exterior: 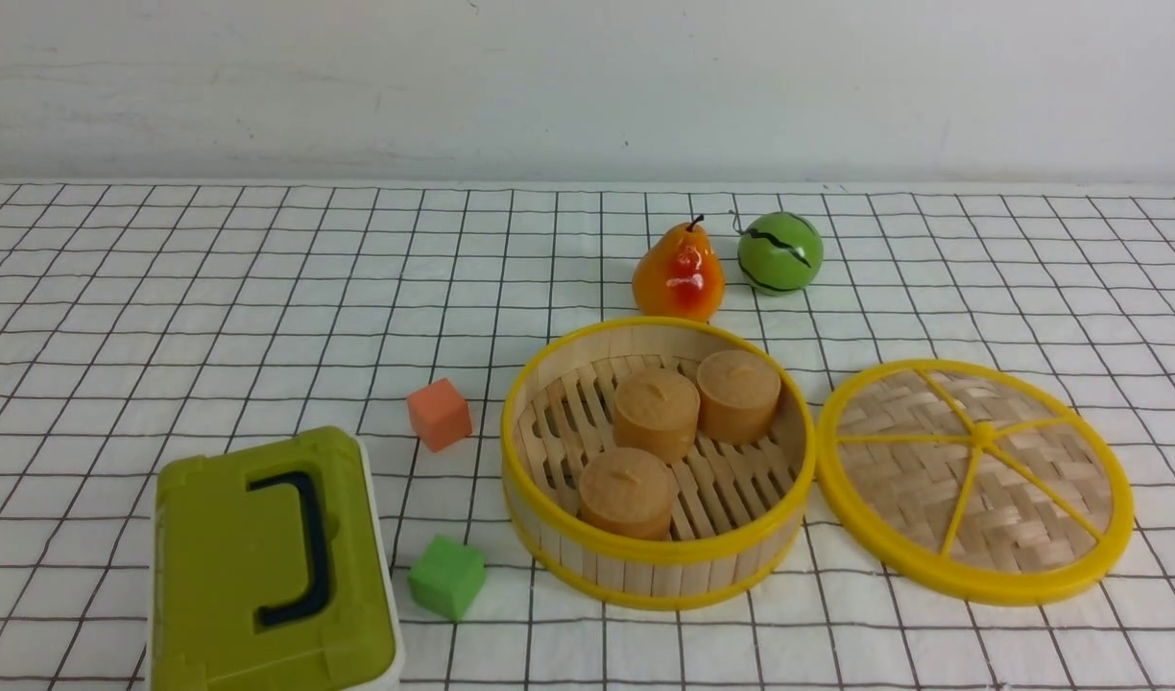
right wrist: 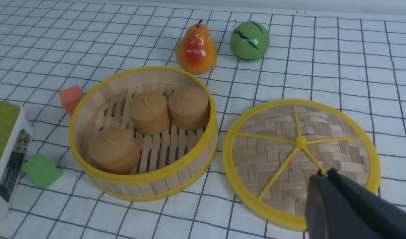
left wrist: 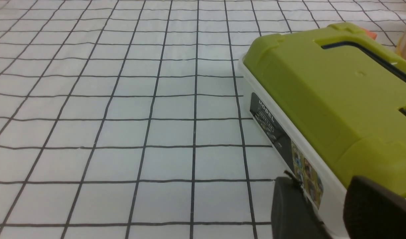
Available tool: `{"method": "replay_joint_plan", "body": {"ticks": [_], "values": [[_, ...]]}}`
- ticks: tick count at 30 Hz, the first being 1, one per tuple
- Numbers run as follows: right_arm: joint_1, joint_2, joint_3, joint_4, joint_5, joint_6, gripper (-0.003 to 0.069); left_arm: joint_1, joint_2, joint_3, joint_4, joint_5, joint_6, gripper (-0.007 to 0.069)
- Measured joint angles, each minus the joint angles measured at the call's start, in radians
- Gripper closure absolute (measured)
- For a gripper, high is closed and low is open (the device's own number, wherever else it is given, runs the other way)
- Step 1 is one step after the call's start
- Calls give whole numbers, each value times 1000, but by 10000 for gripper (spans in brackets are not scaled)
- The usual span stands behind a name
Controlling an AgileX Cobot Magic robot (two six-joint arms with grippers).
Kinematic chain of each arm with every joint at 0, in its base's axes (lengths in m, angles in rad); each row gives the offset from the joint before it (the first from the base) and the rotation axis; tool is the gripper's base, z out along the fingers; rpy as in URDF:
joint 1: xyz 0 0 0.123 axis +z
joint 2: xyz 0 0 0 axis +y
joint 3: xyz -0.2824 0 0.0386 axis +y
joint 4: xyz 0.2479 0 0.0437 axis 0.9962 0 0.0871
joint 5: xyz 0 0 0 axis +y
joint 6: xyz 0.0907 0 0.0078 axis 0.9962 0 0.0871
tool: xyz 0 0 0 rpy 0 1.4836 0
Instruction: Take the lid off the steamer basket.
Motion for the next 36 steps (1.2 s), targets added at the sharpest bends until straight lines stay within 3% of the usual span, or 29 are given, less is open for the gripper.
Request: {"method": "replay_joint_plan", "body": {"ticks": [9,14,21,24,30,36], "values": [[0,-97,6,-67,16,0,681,0,0,0,0,0,0,386],[0,-155,118,-143,-157,11,681,0,0,0,0,0,0,384],[-37,-381,490,-354,-401,272,681,0,0,0,0,0,0,384],[-80,-475,620,-353,-411,312,681,0,0,0,0,0,0,384],[-125,-596,781,-319,-443,278,682,0,0,0,0,0,0,384],[-126,-611,810,-311,-403,272,682,0,0,0,0,0,0,384]]}}
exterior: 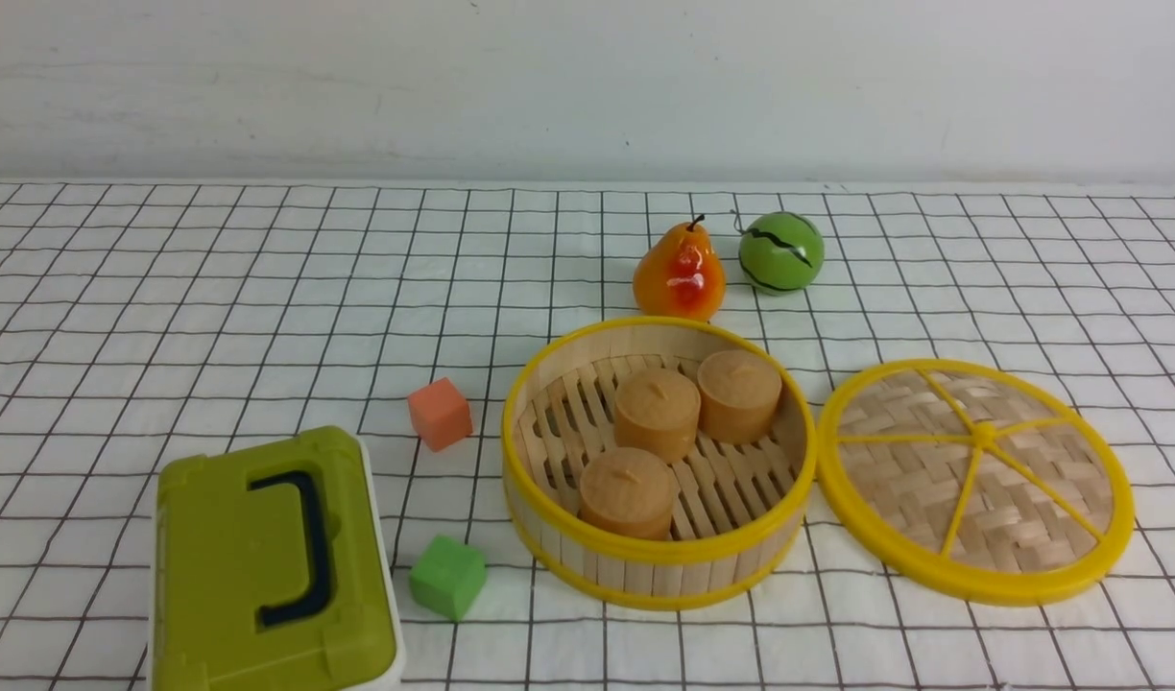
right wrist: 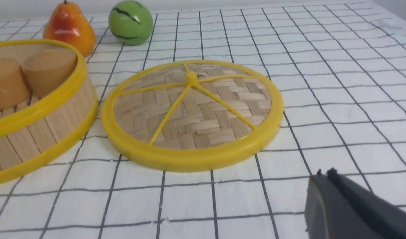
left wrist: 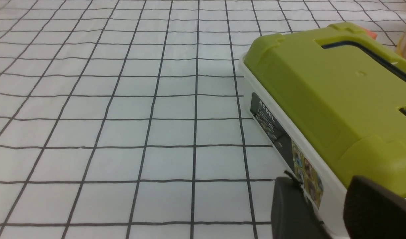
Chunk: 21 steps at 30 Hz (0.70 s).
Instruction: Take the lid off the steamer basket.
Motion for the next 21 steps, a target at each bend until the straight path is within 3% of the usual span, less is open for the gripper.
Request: {"method": "replay_joint_plan", "body": {"ticks": [21], "values": [[0,0,-7,1,68,-5,678,0,0,0,0,0,0,386]]}}
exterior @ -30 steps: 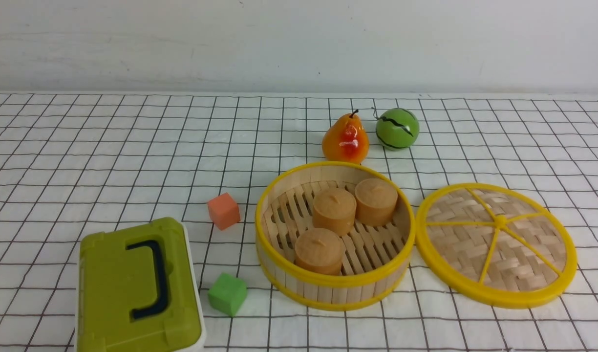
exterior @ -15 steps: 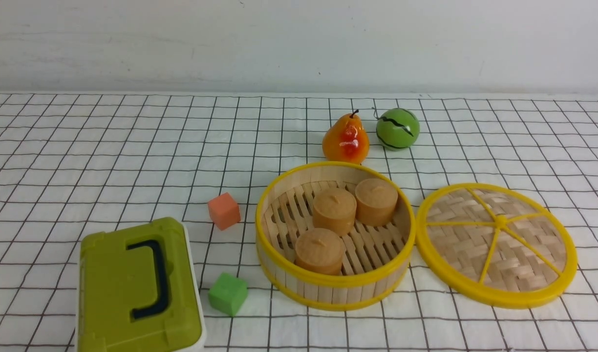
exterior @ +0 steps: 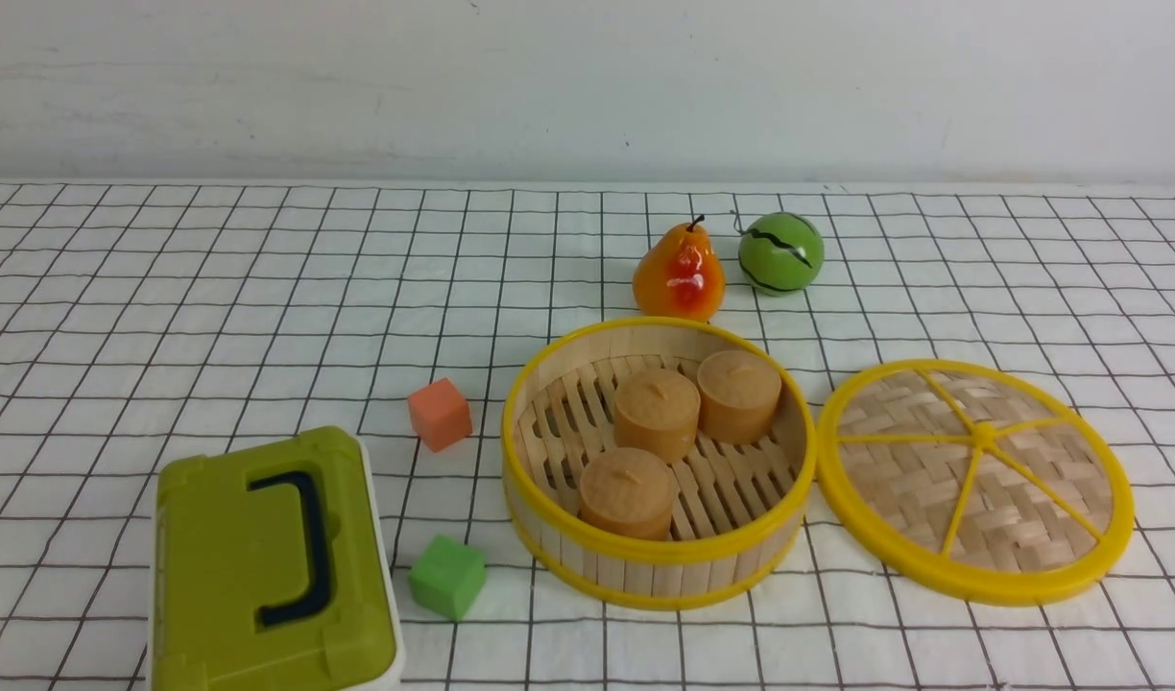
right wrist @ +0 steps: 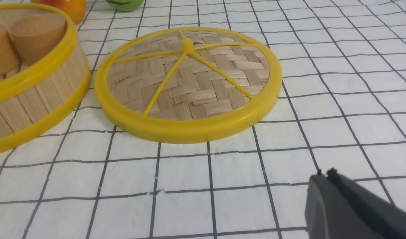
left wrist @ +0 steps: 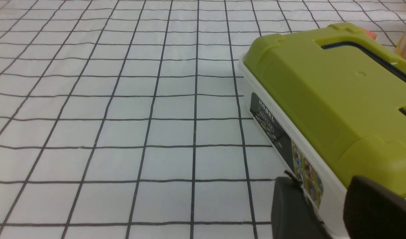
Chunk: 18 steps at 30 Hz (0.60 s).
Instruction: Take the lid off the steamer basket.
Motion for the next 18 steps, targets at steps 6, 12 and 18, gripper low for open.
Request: {"method": "replay_joint_plan", "body": {"ticks": [6,12,18], "values": [[0,0,0,0,0,0,674,0,0,0,0,0,0,385],[0,0,0,1,0,0,670,0,0,0,0,0,0,385],[0,0,0,1,0,0,664,0,0,0,0,0,0,385]]}}
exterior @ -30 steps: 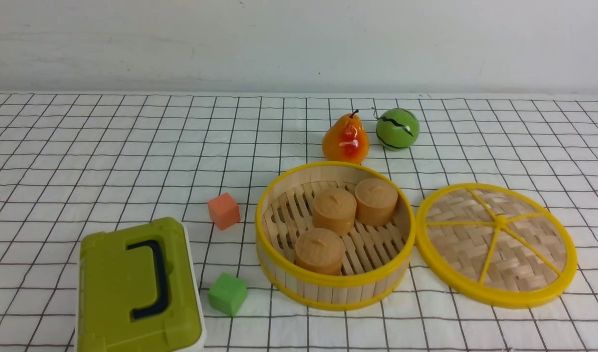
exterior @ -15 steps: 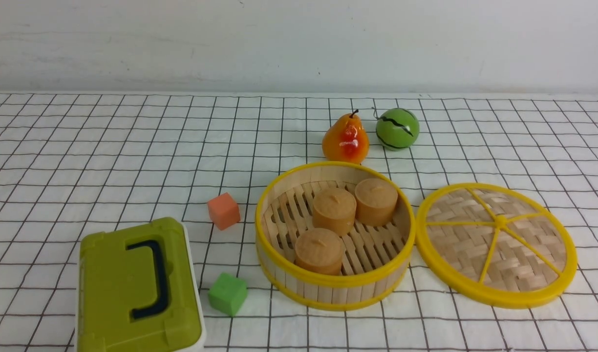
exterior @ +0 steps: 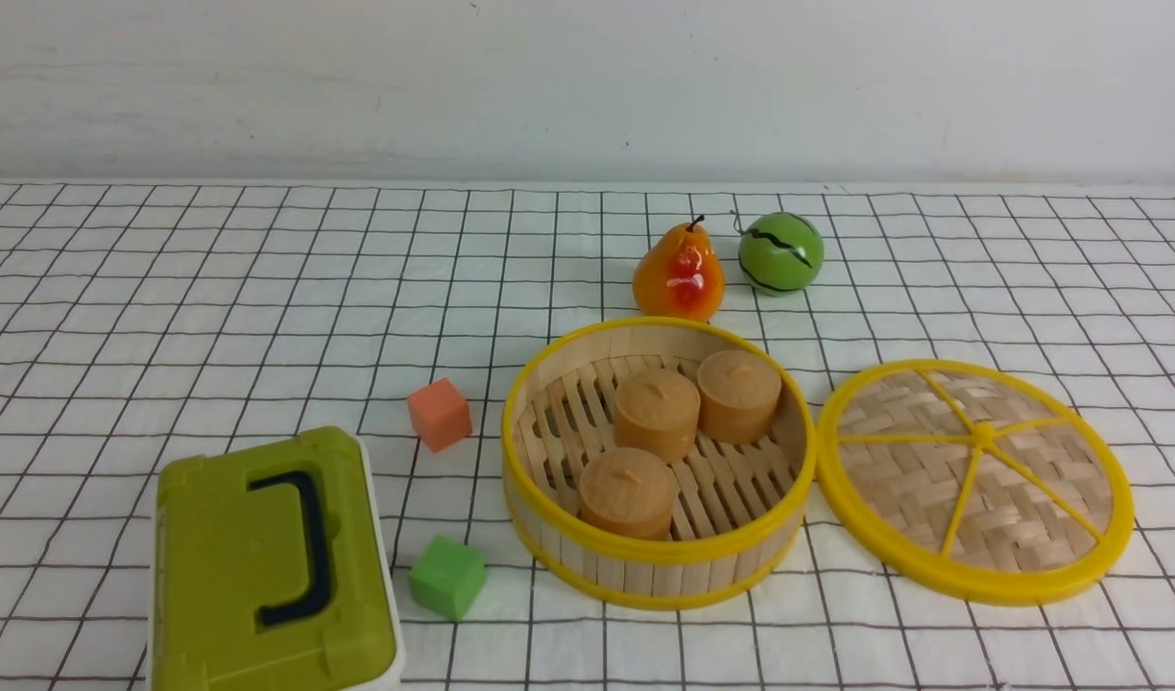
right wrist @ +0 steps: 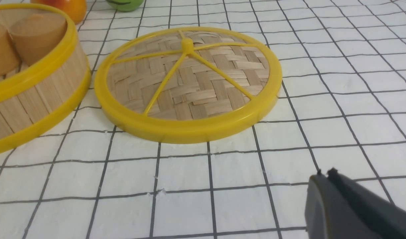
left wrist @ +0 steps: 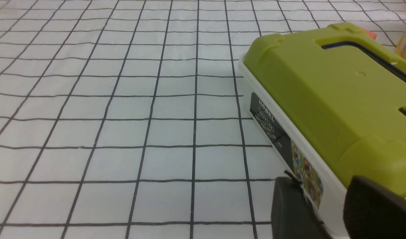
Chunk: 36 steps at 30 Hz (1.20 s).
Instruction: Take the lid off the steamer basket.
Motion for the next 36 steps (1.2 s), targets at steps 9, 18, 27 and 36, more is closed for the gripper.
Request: {"method": "replay_joint_plan", "body": {"ticks": [9,18,27,36], "values": [[0,0,0,0,0,0,657,0,0,0,0,0,0,385],[0,0,0,0,0,0,655,0,0,0,0,0,0,385],[0,0,0,0,0,-1,642,0,0,0,0,0,0,386],[0,0,0,0,0,-1,629,0,0,0,0,0,0,386]]}}
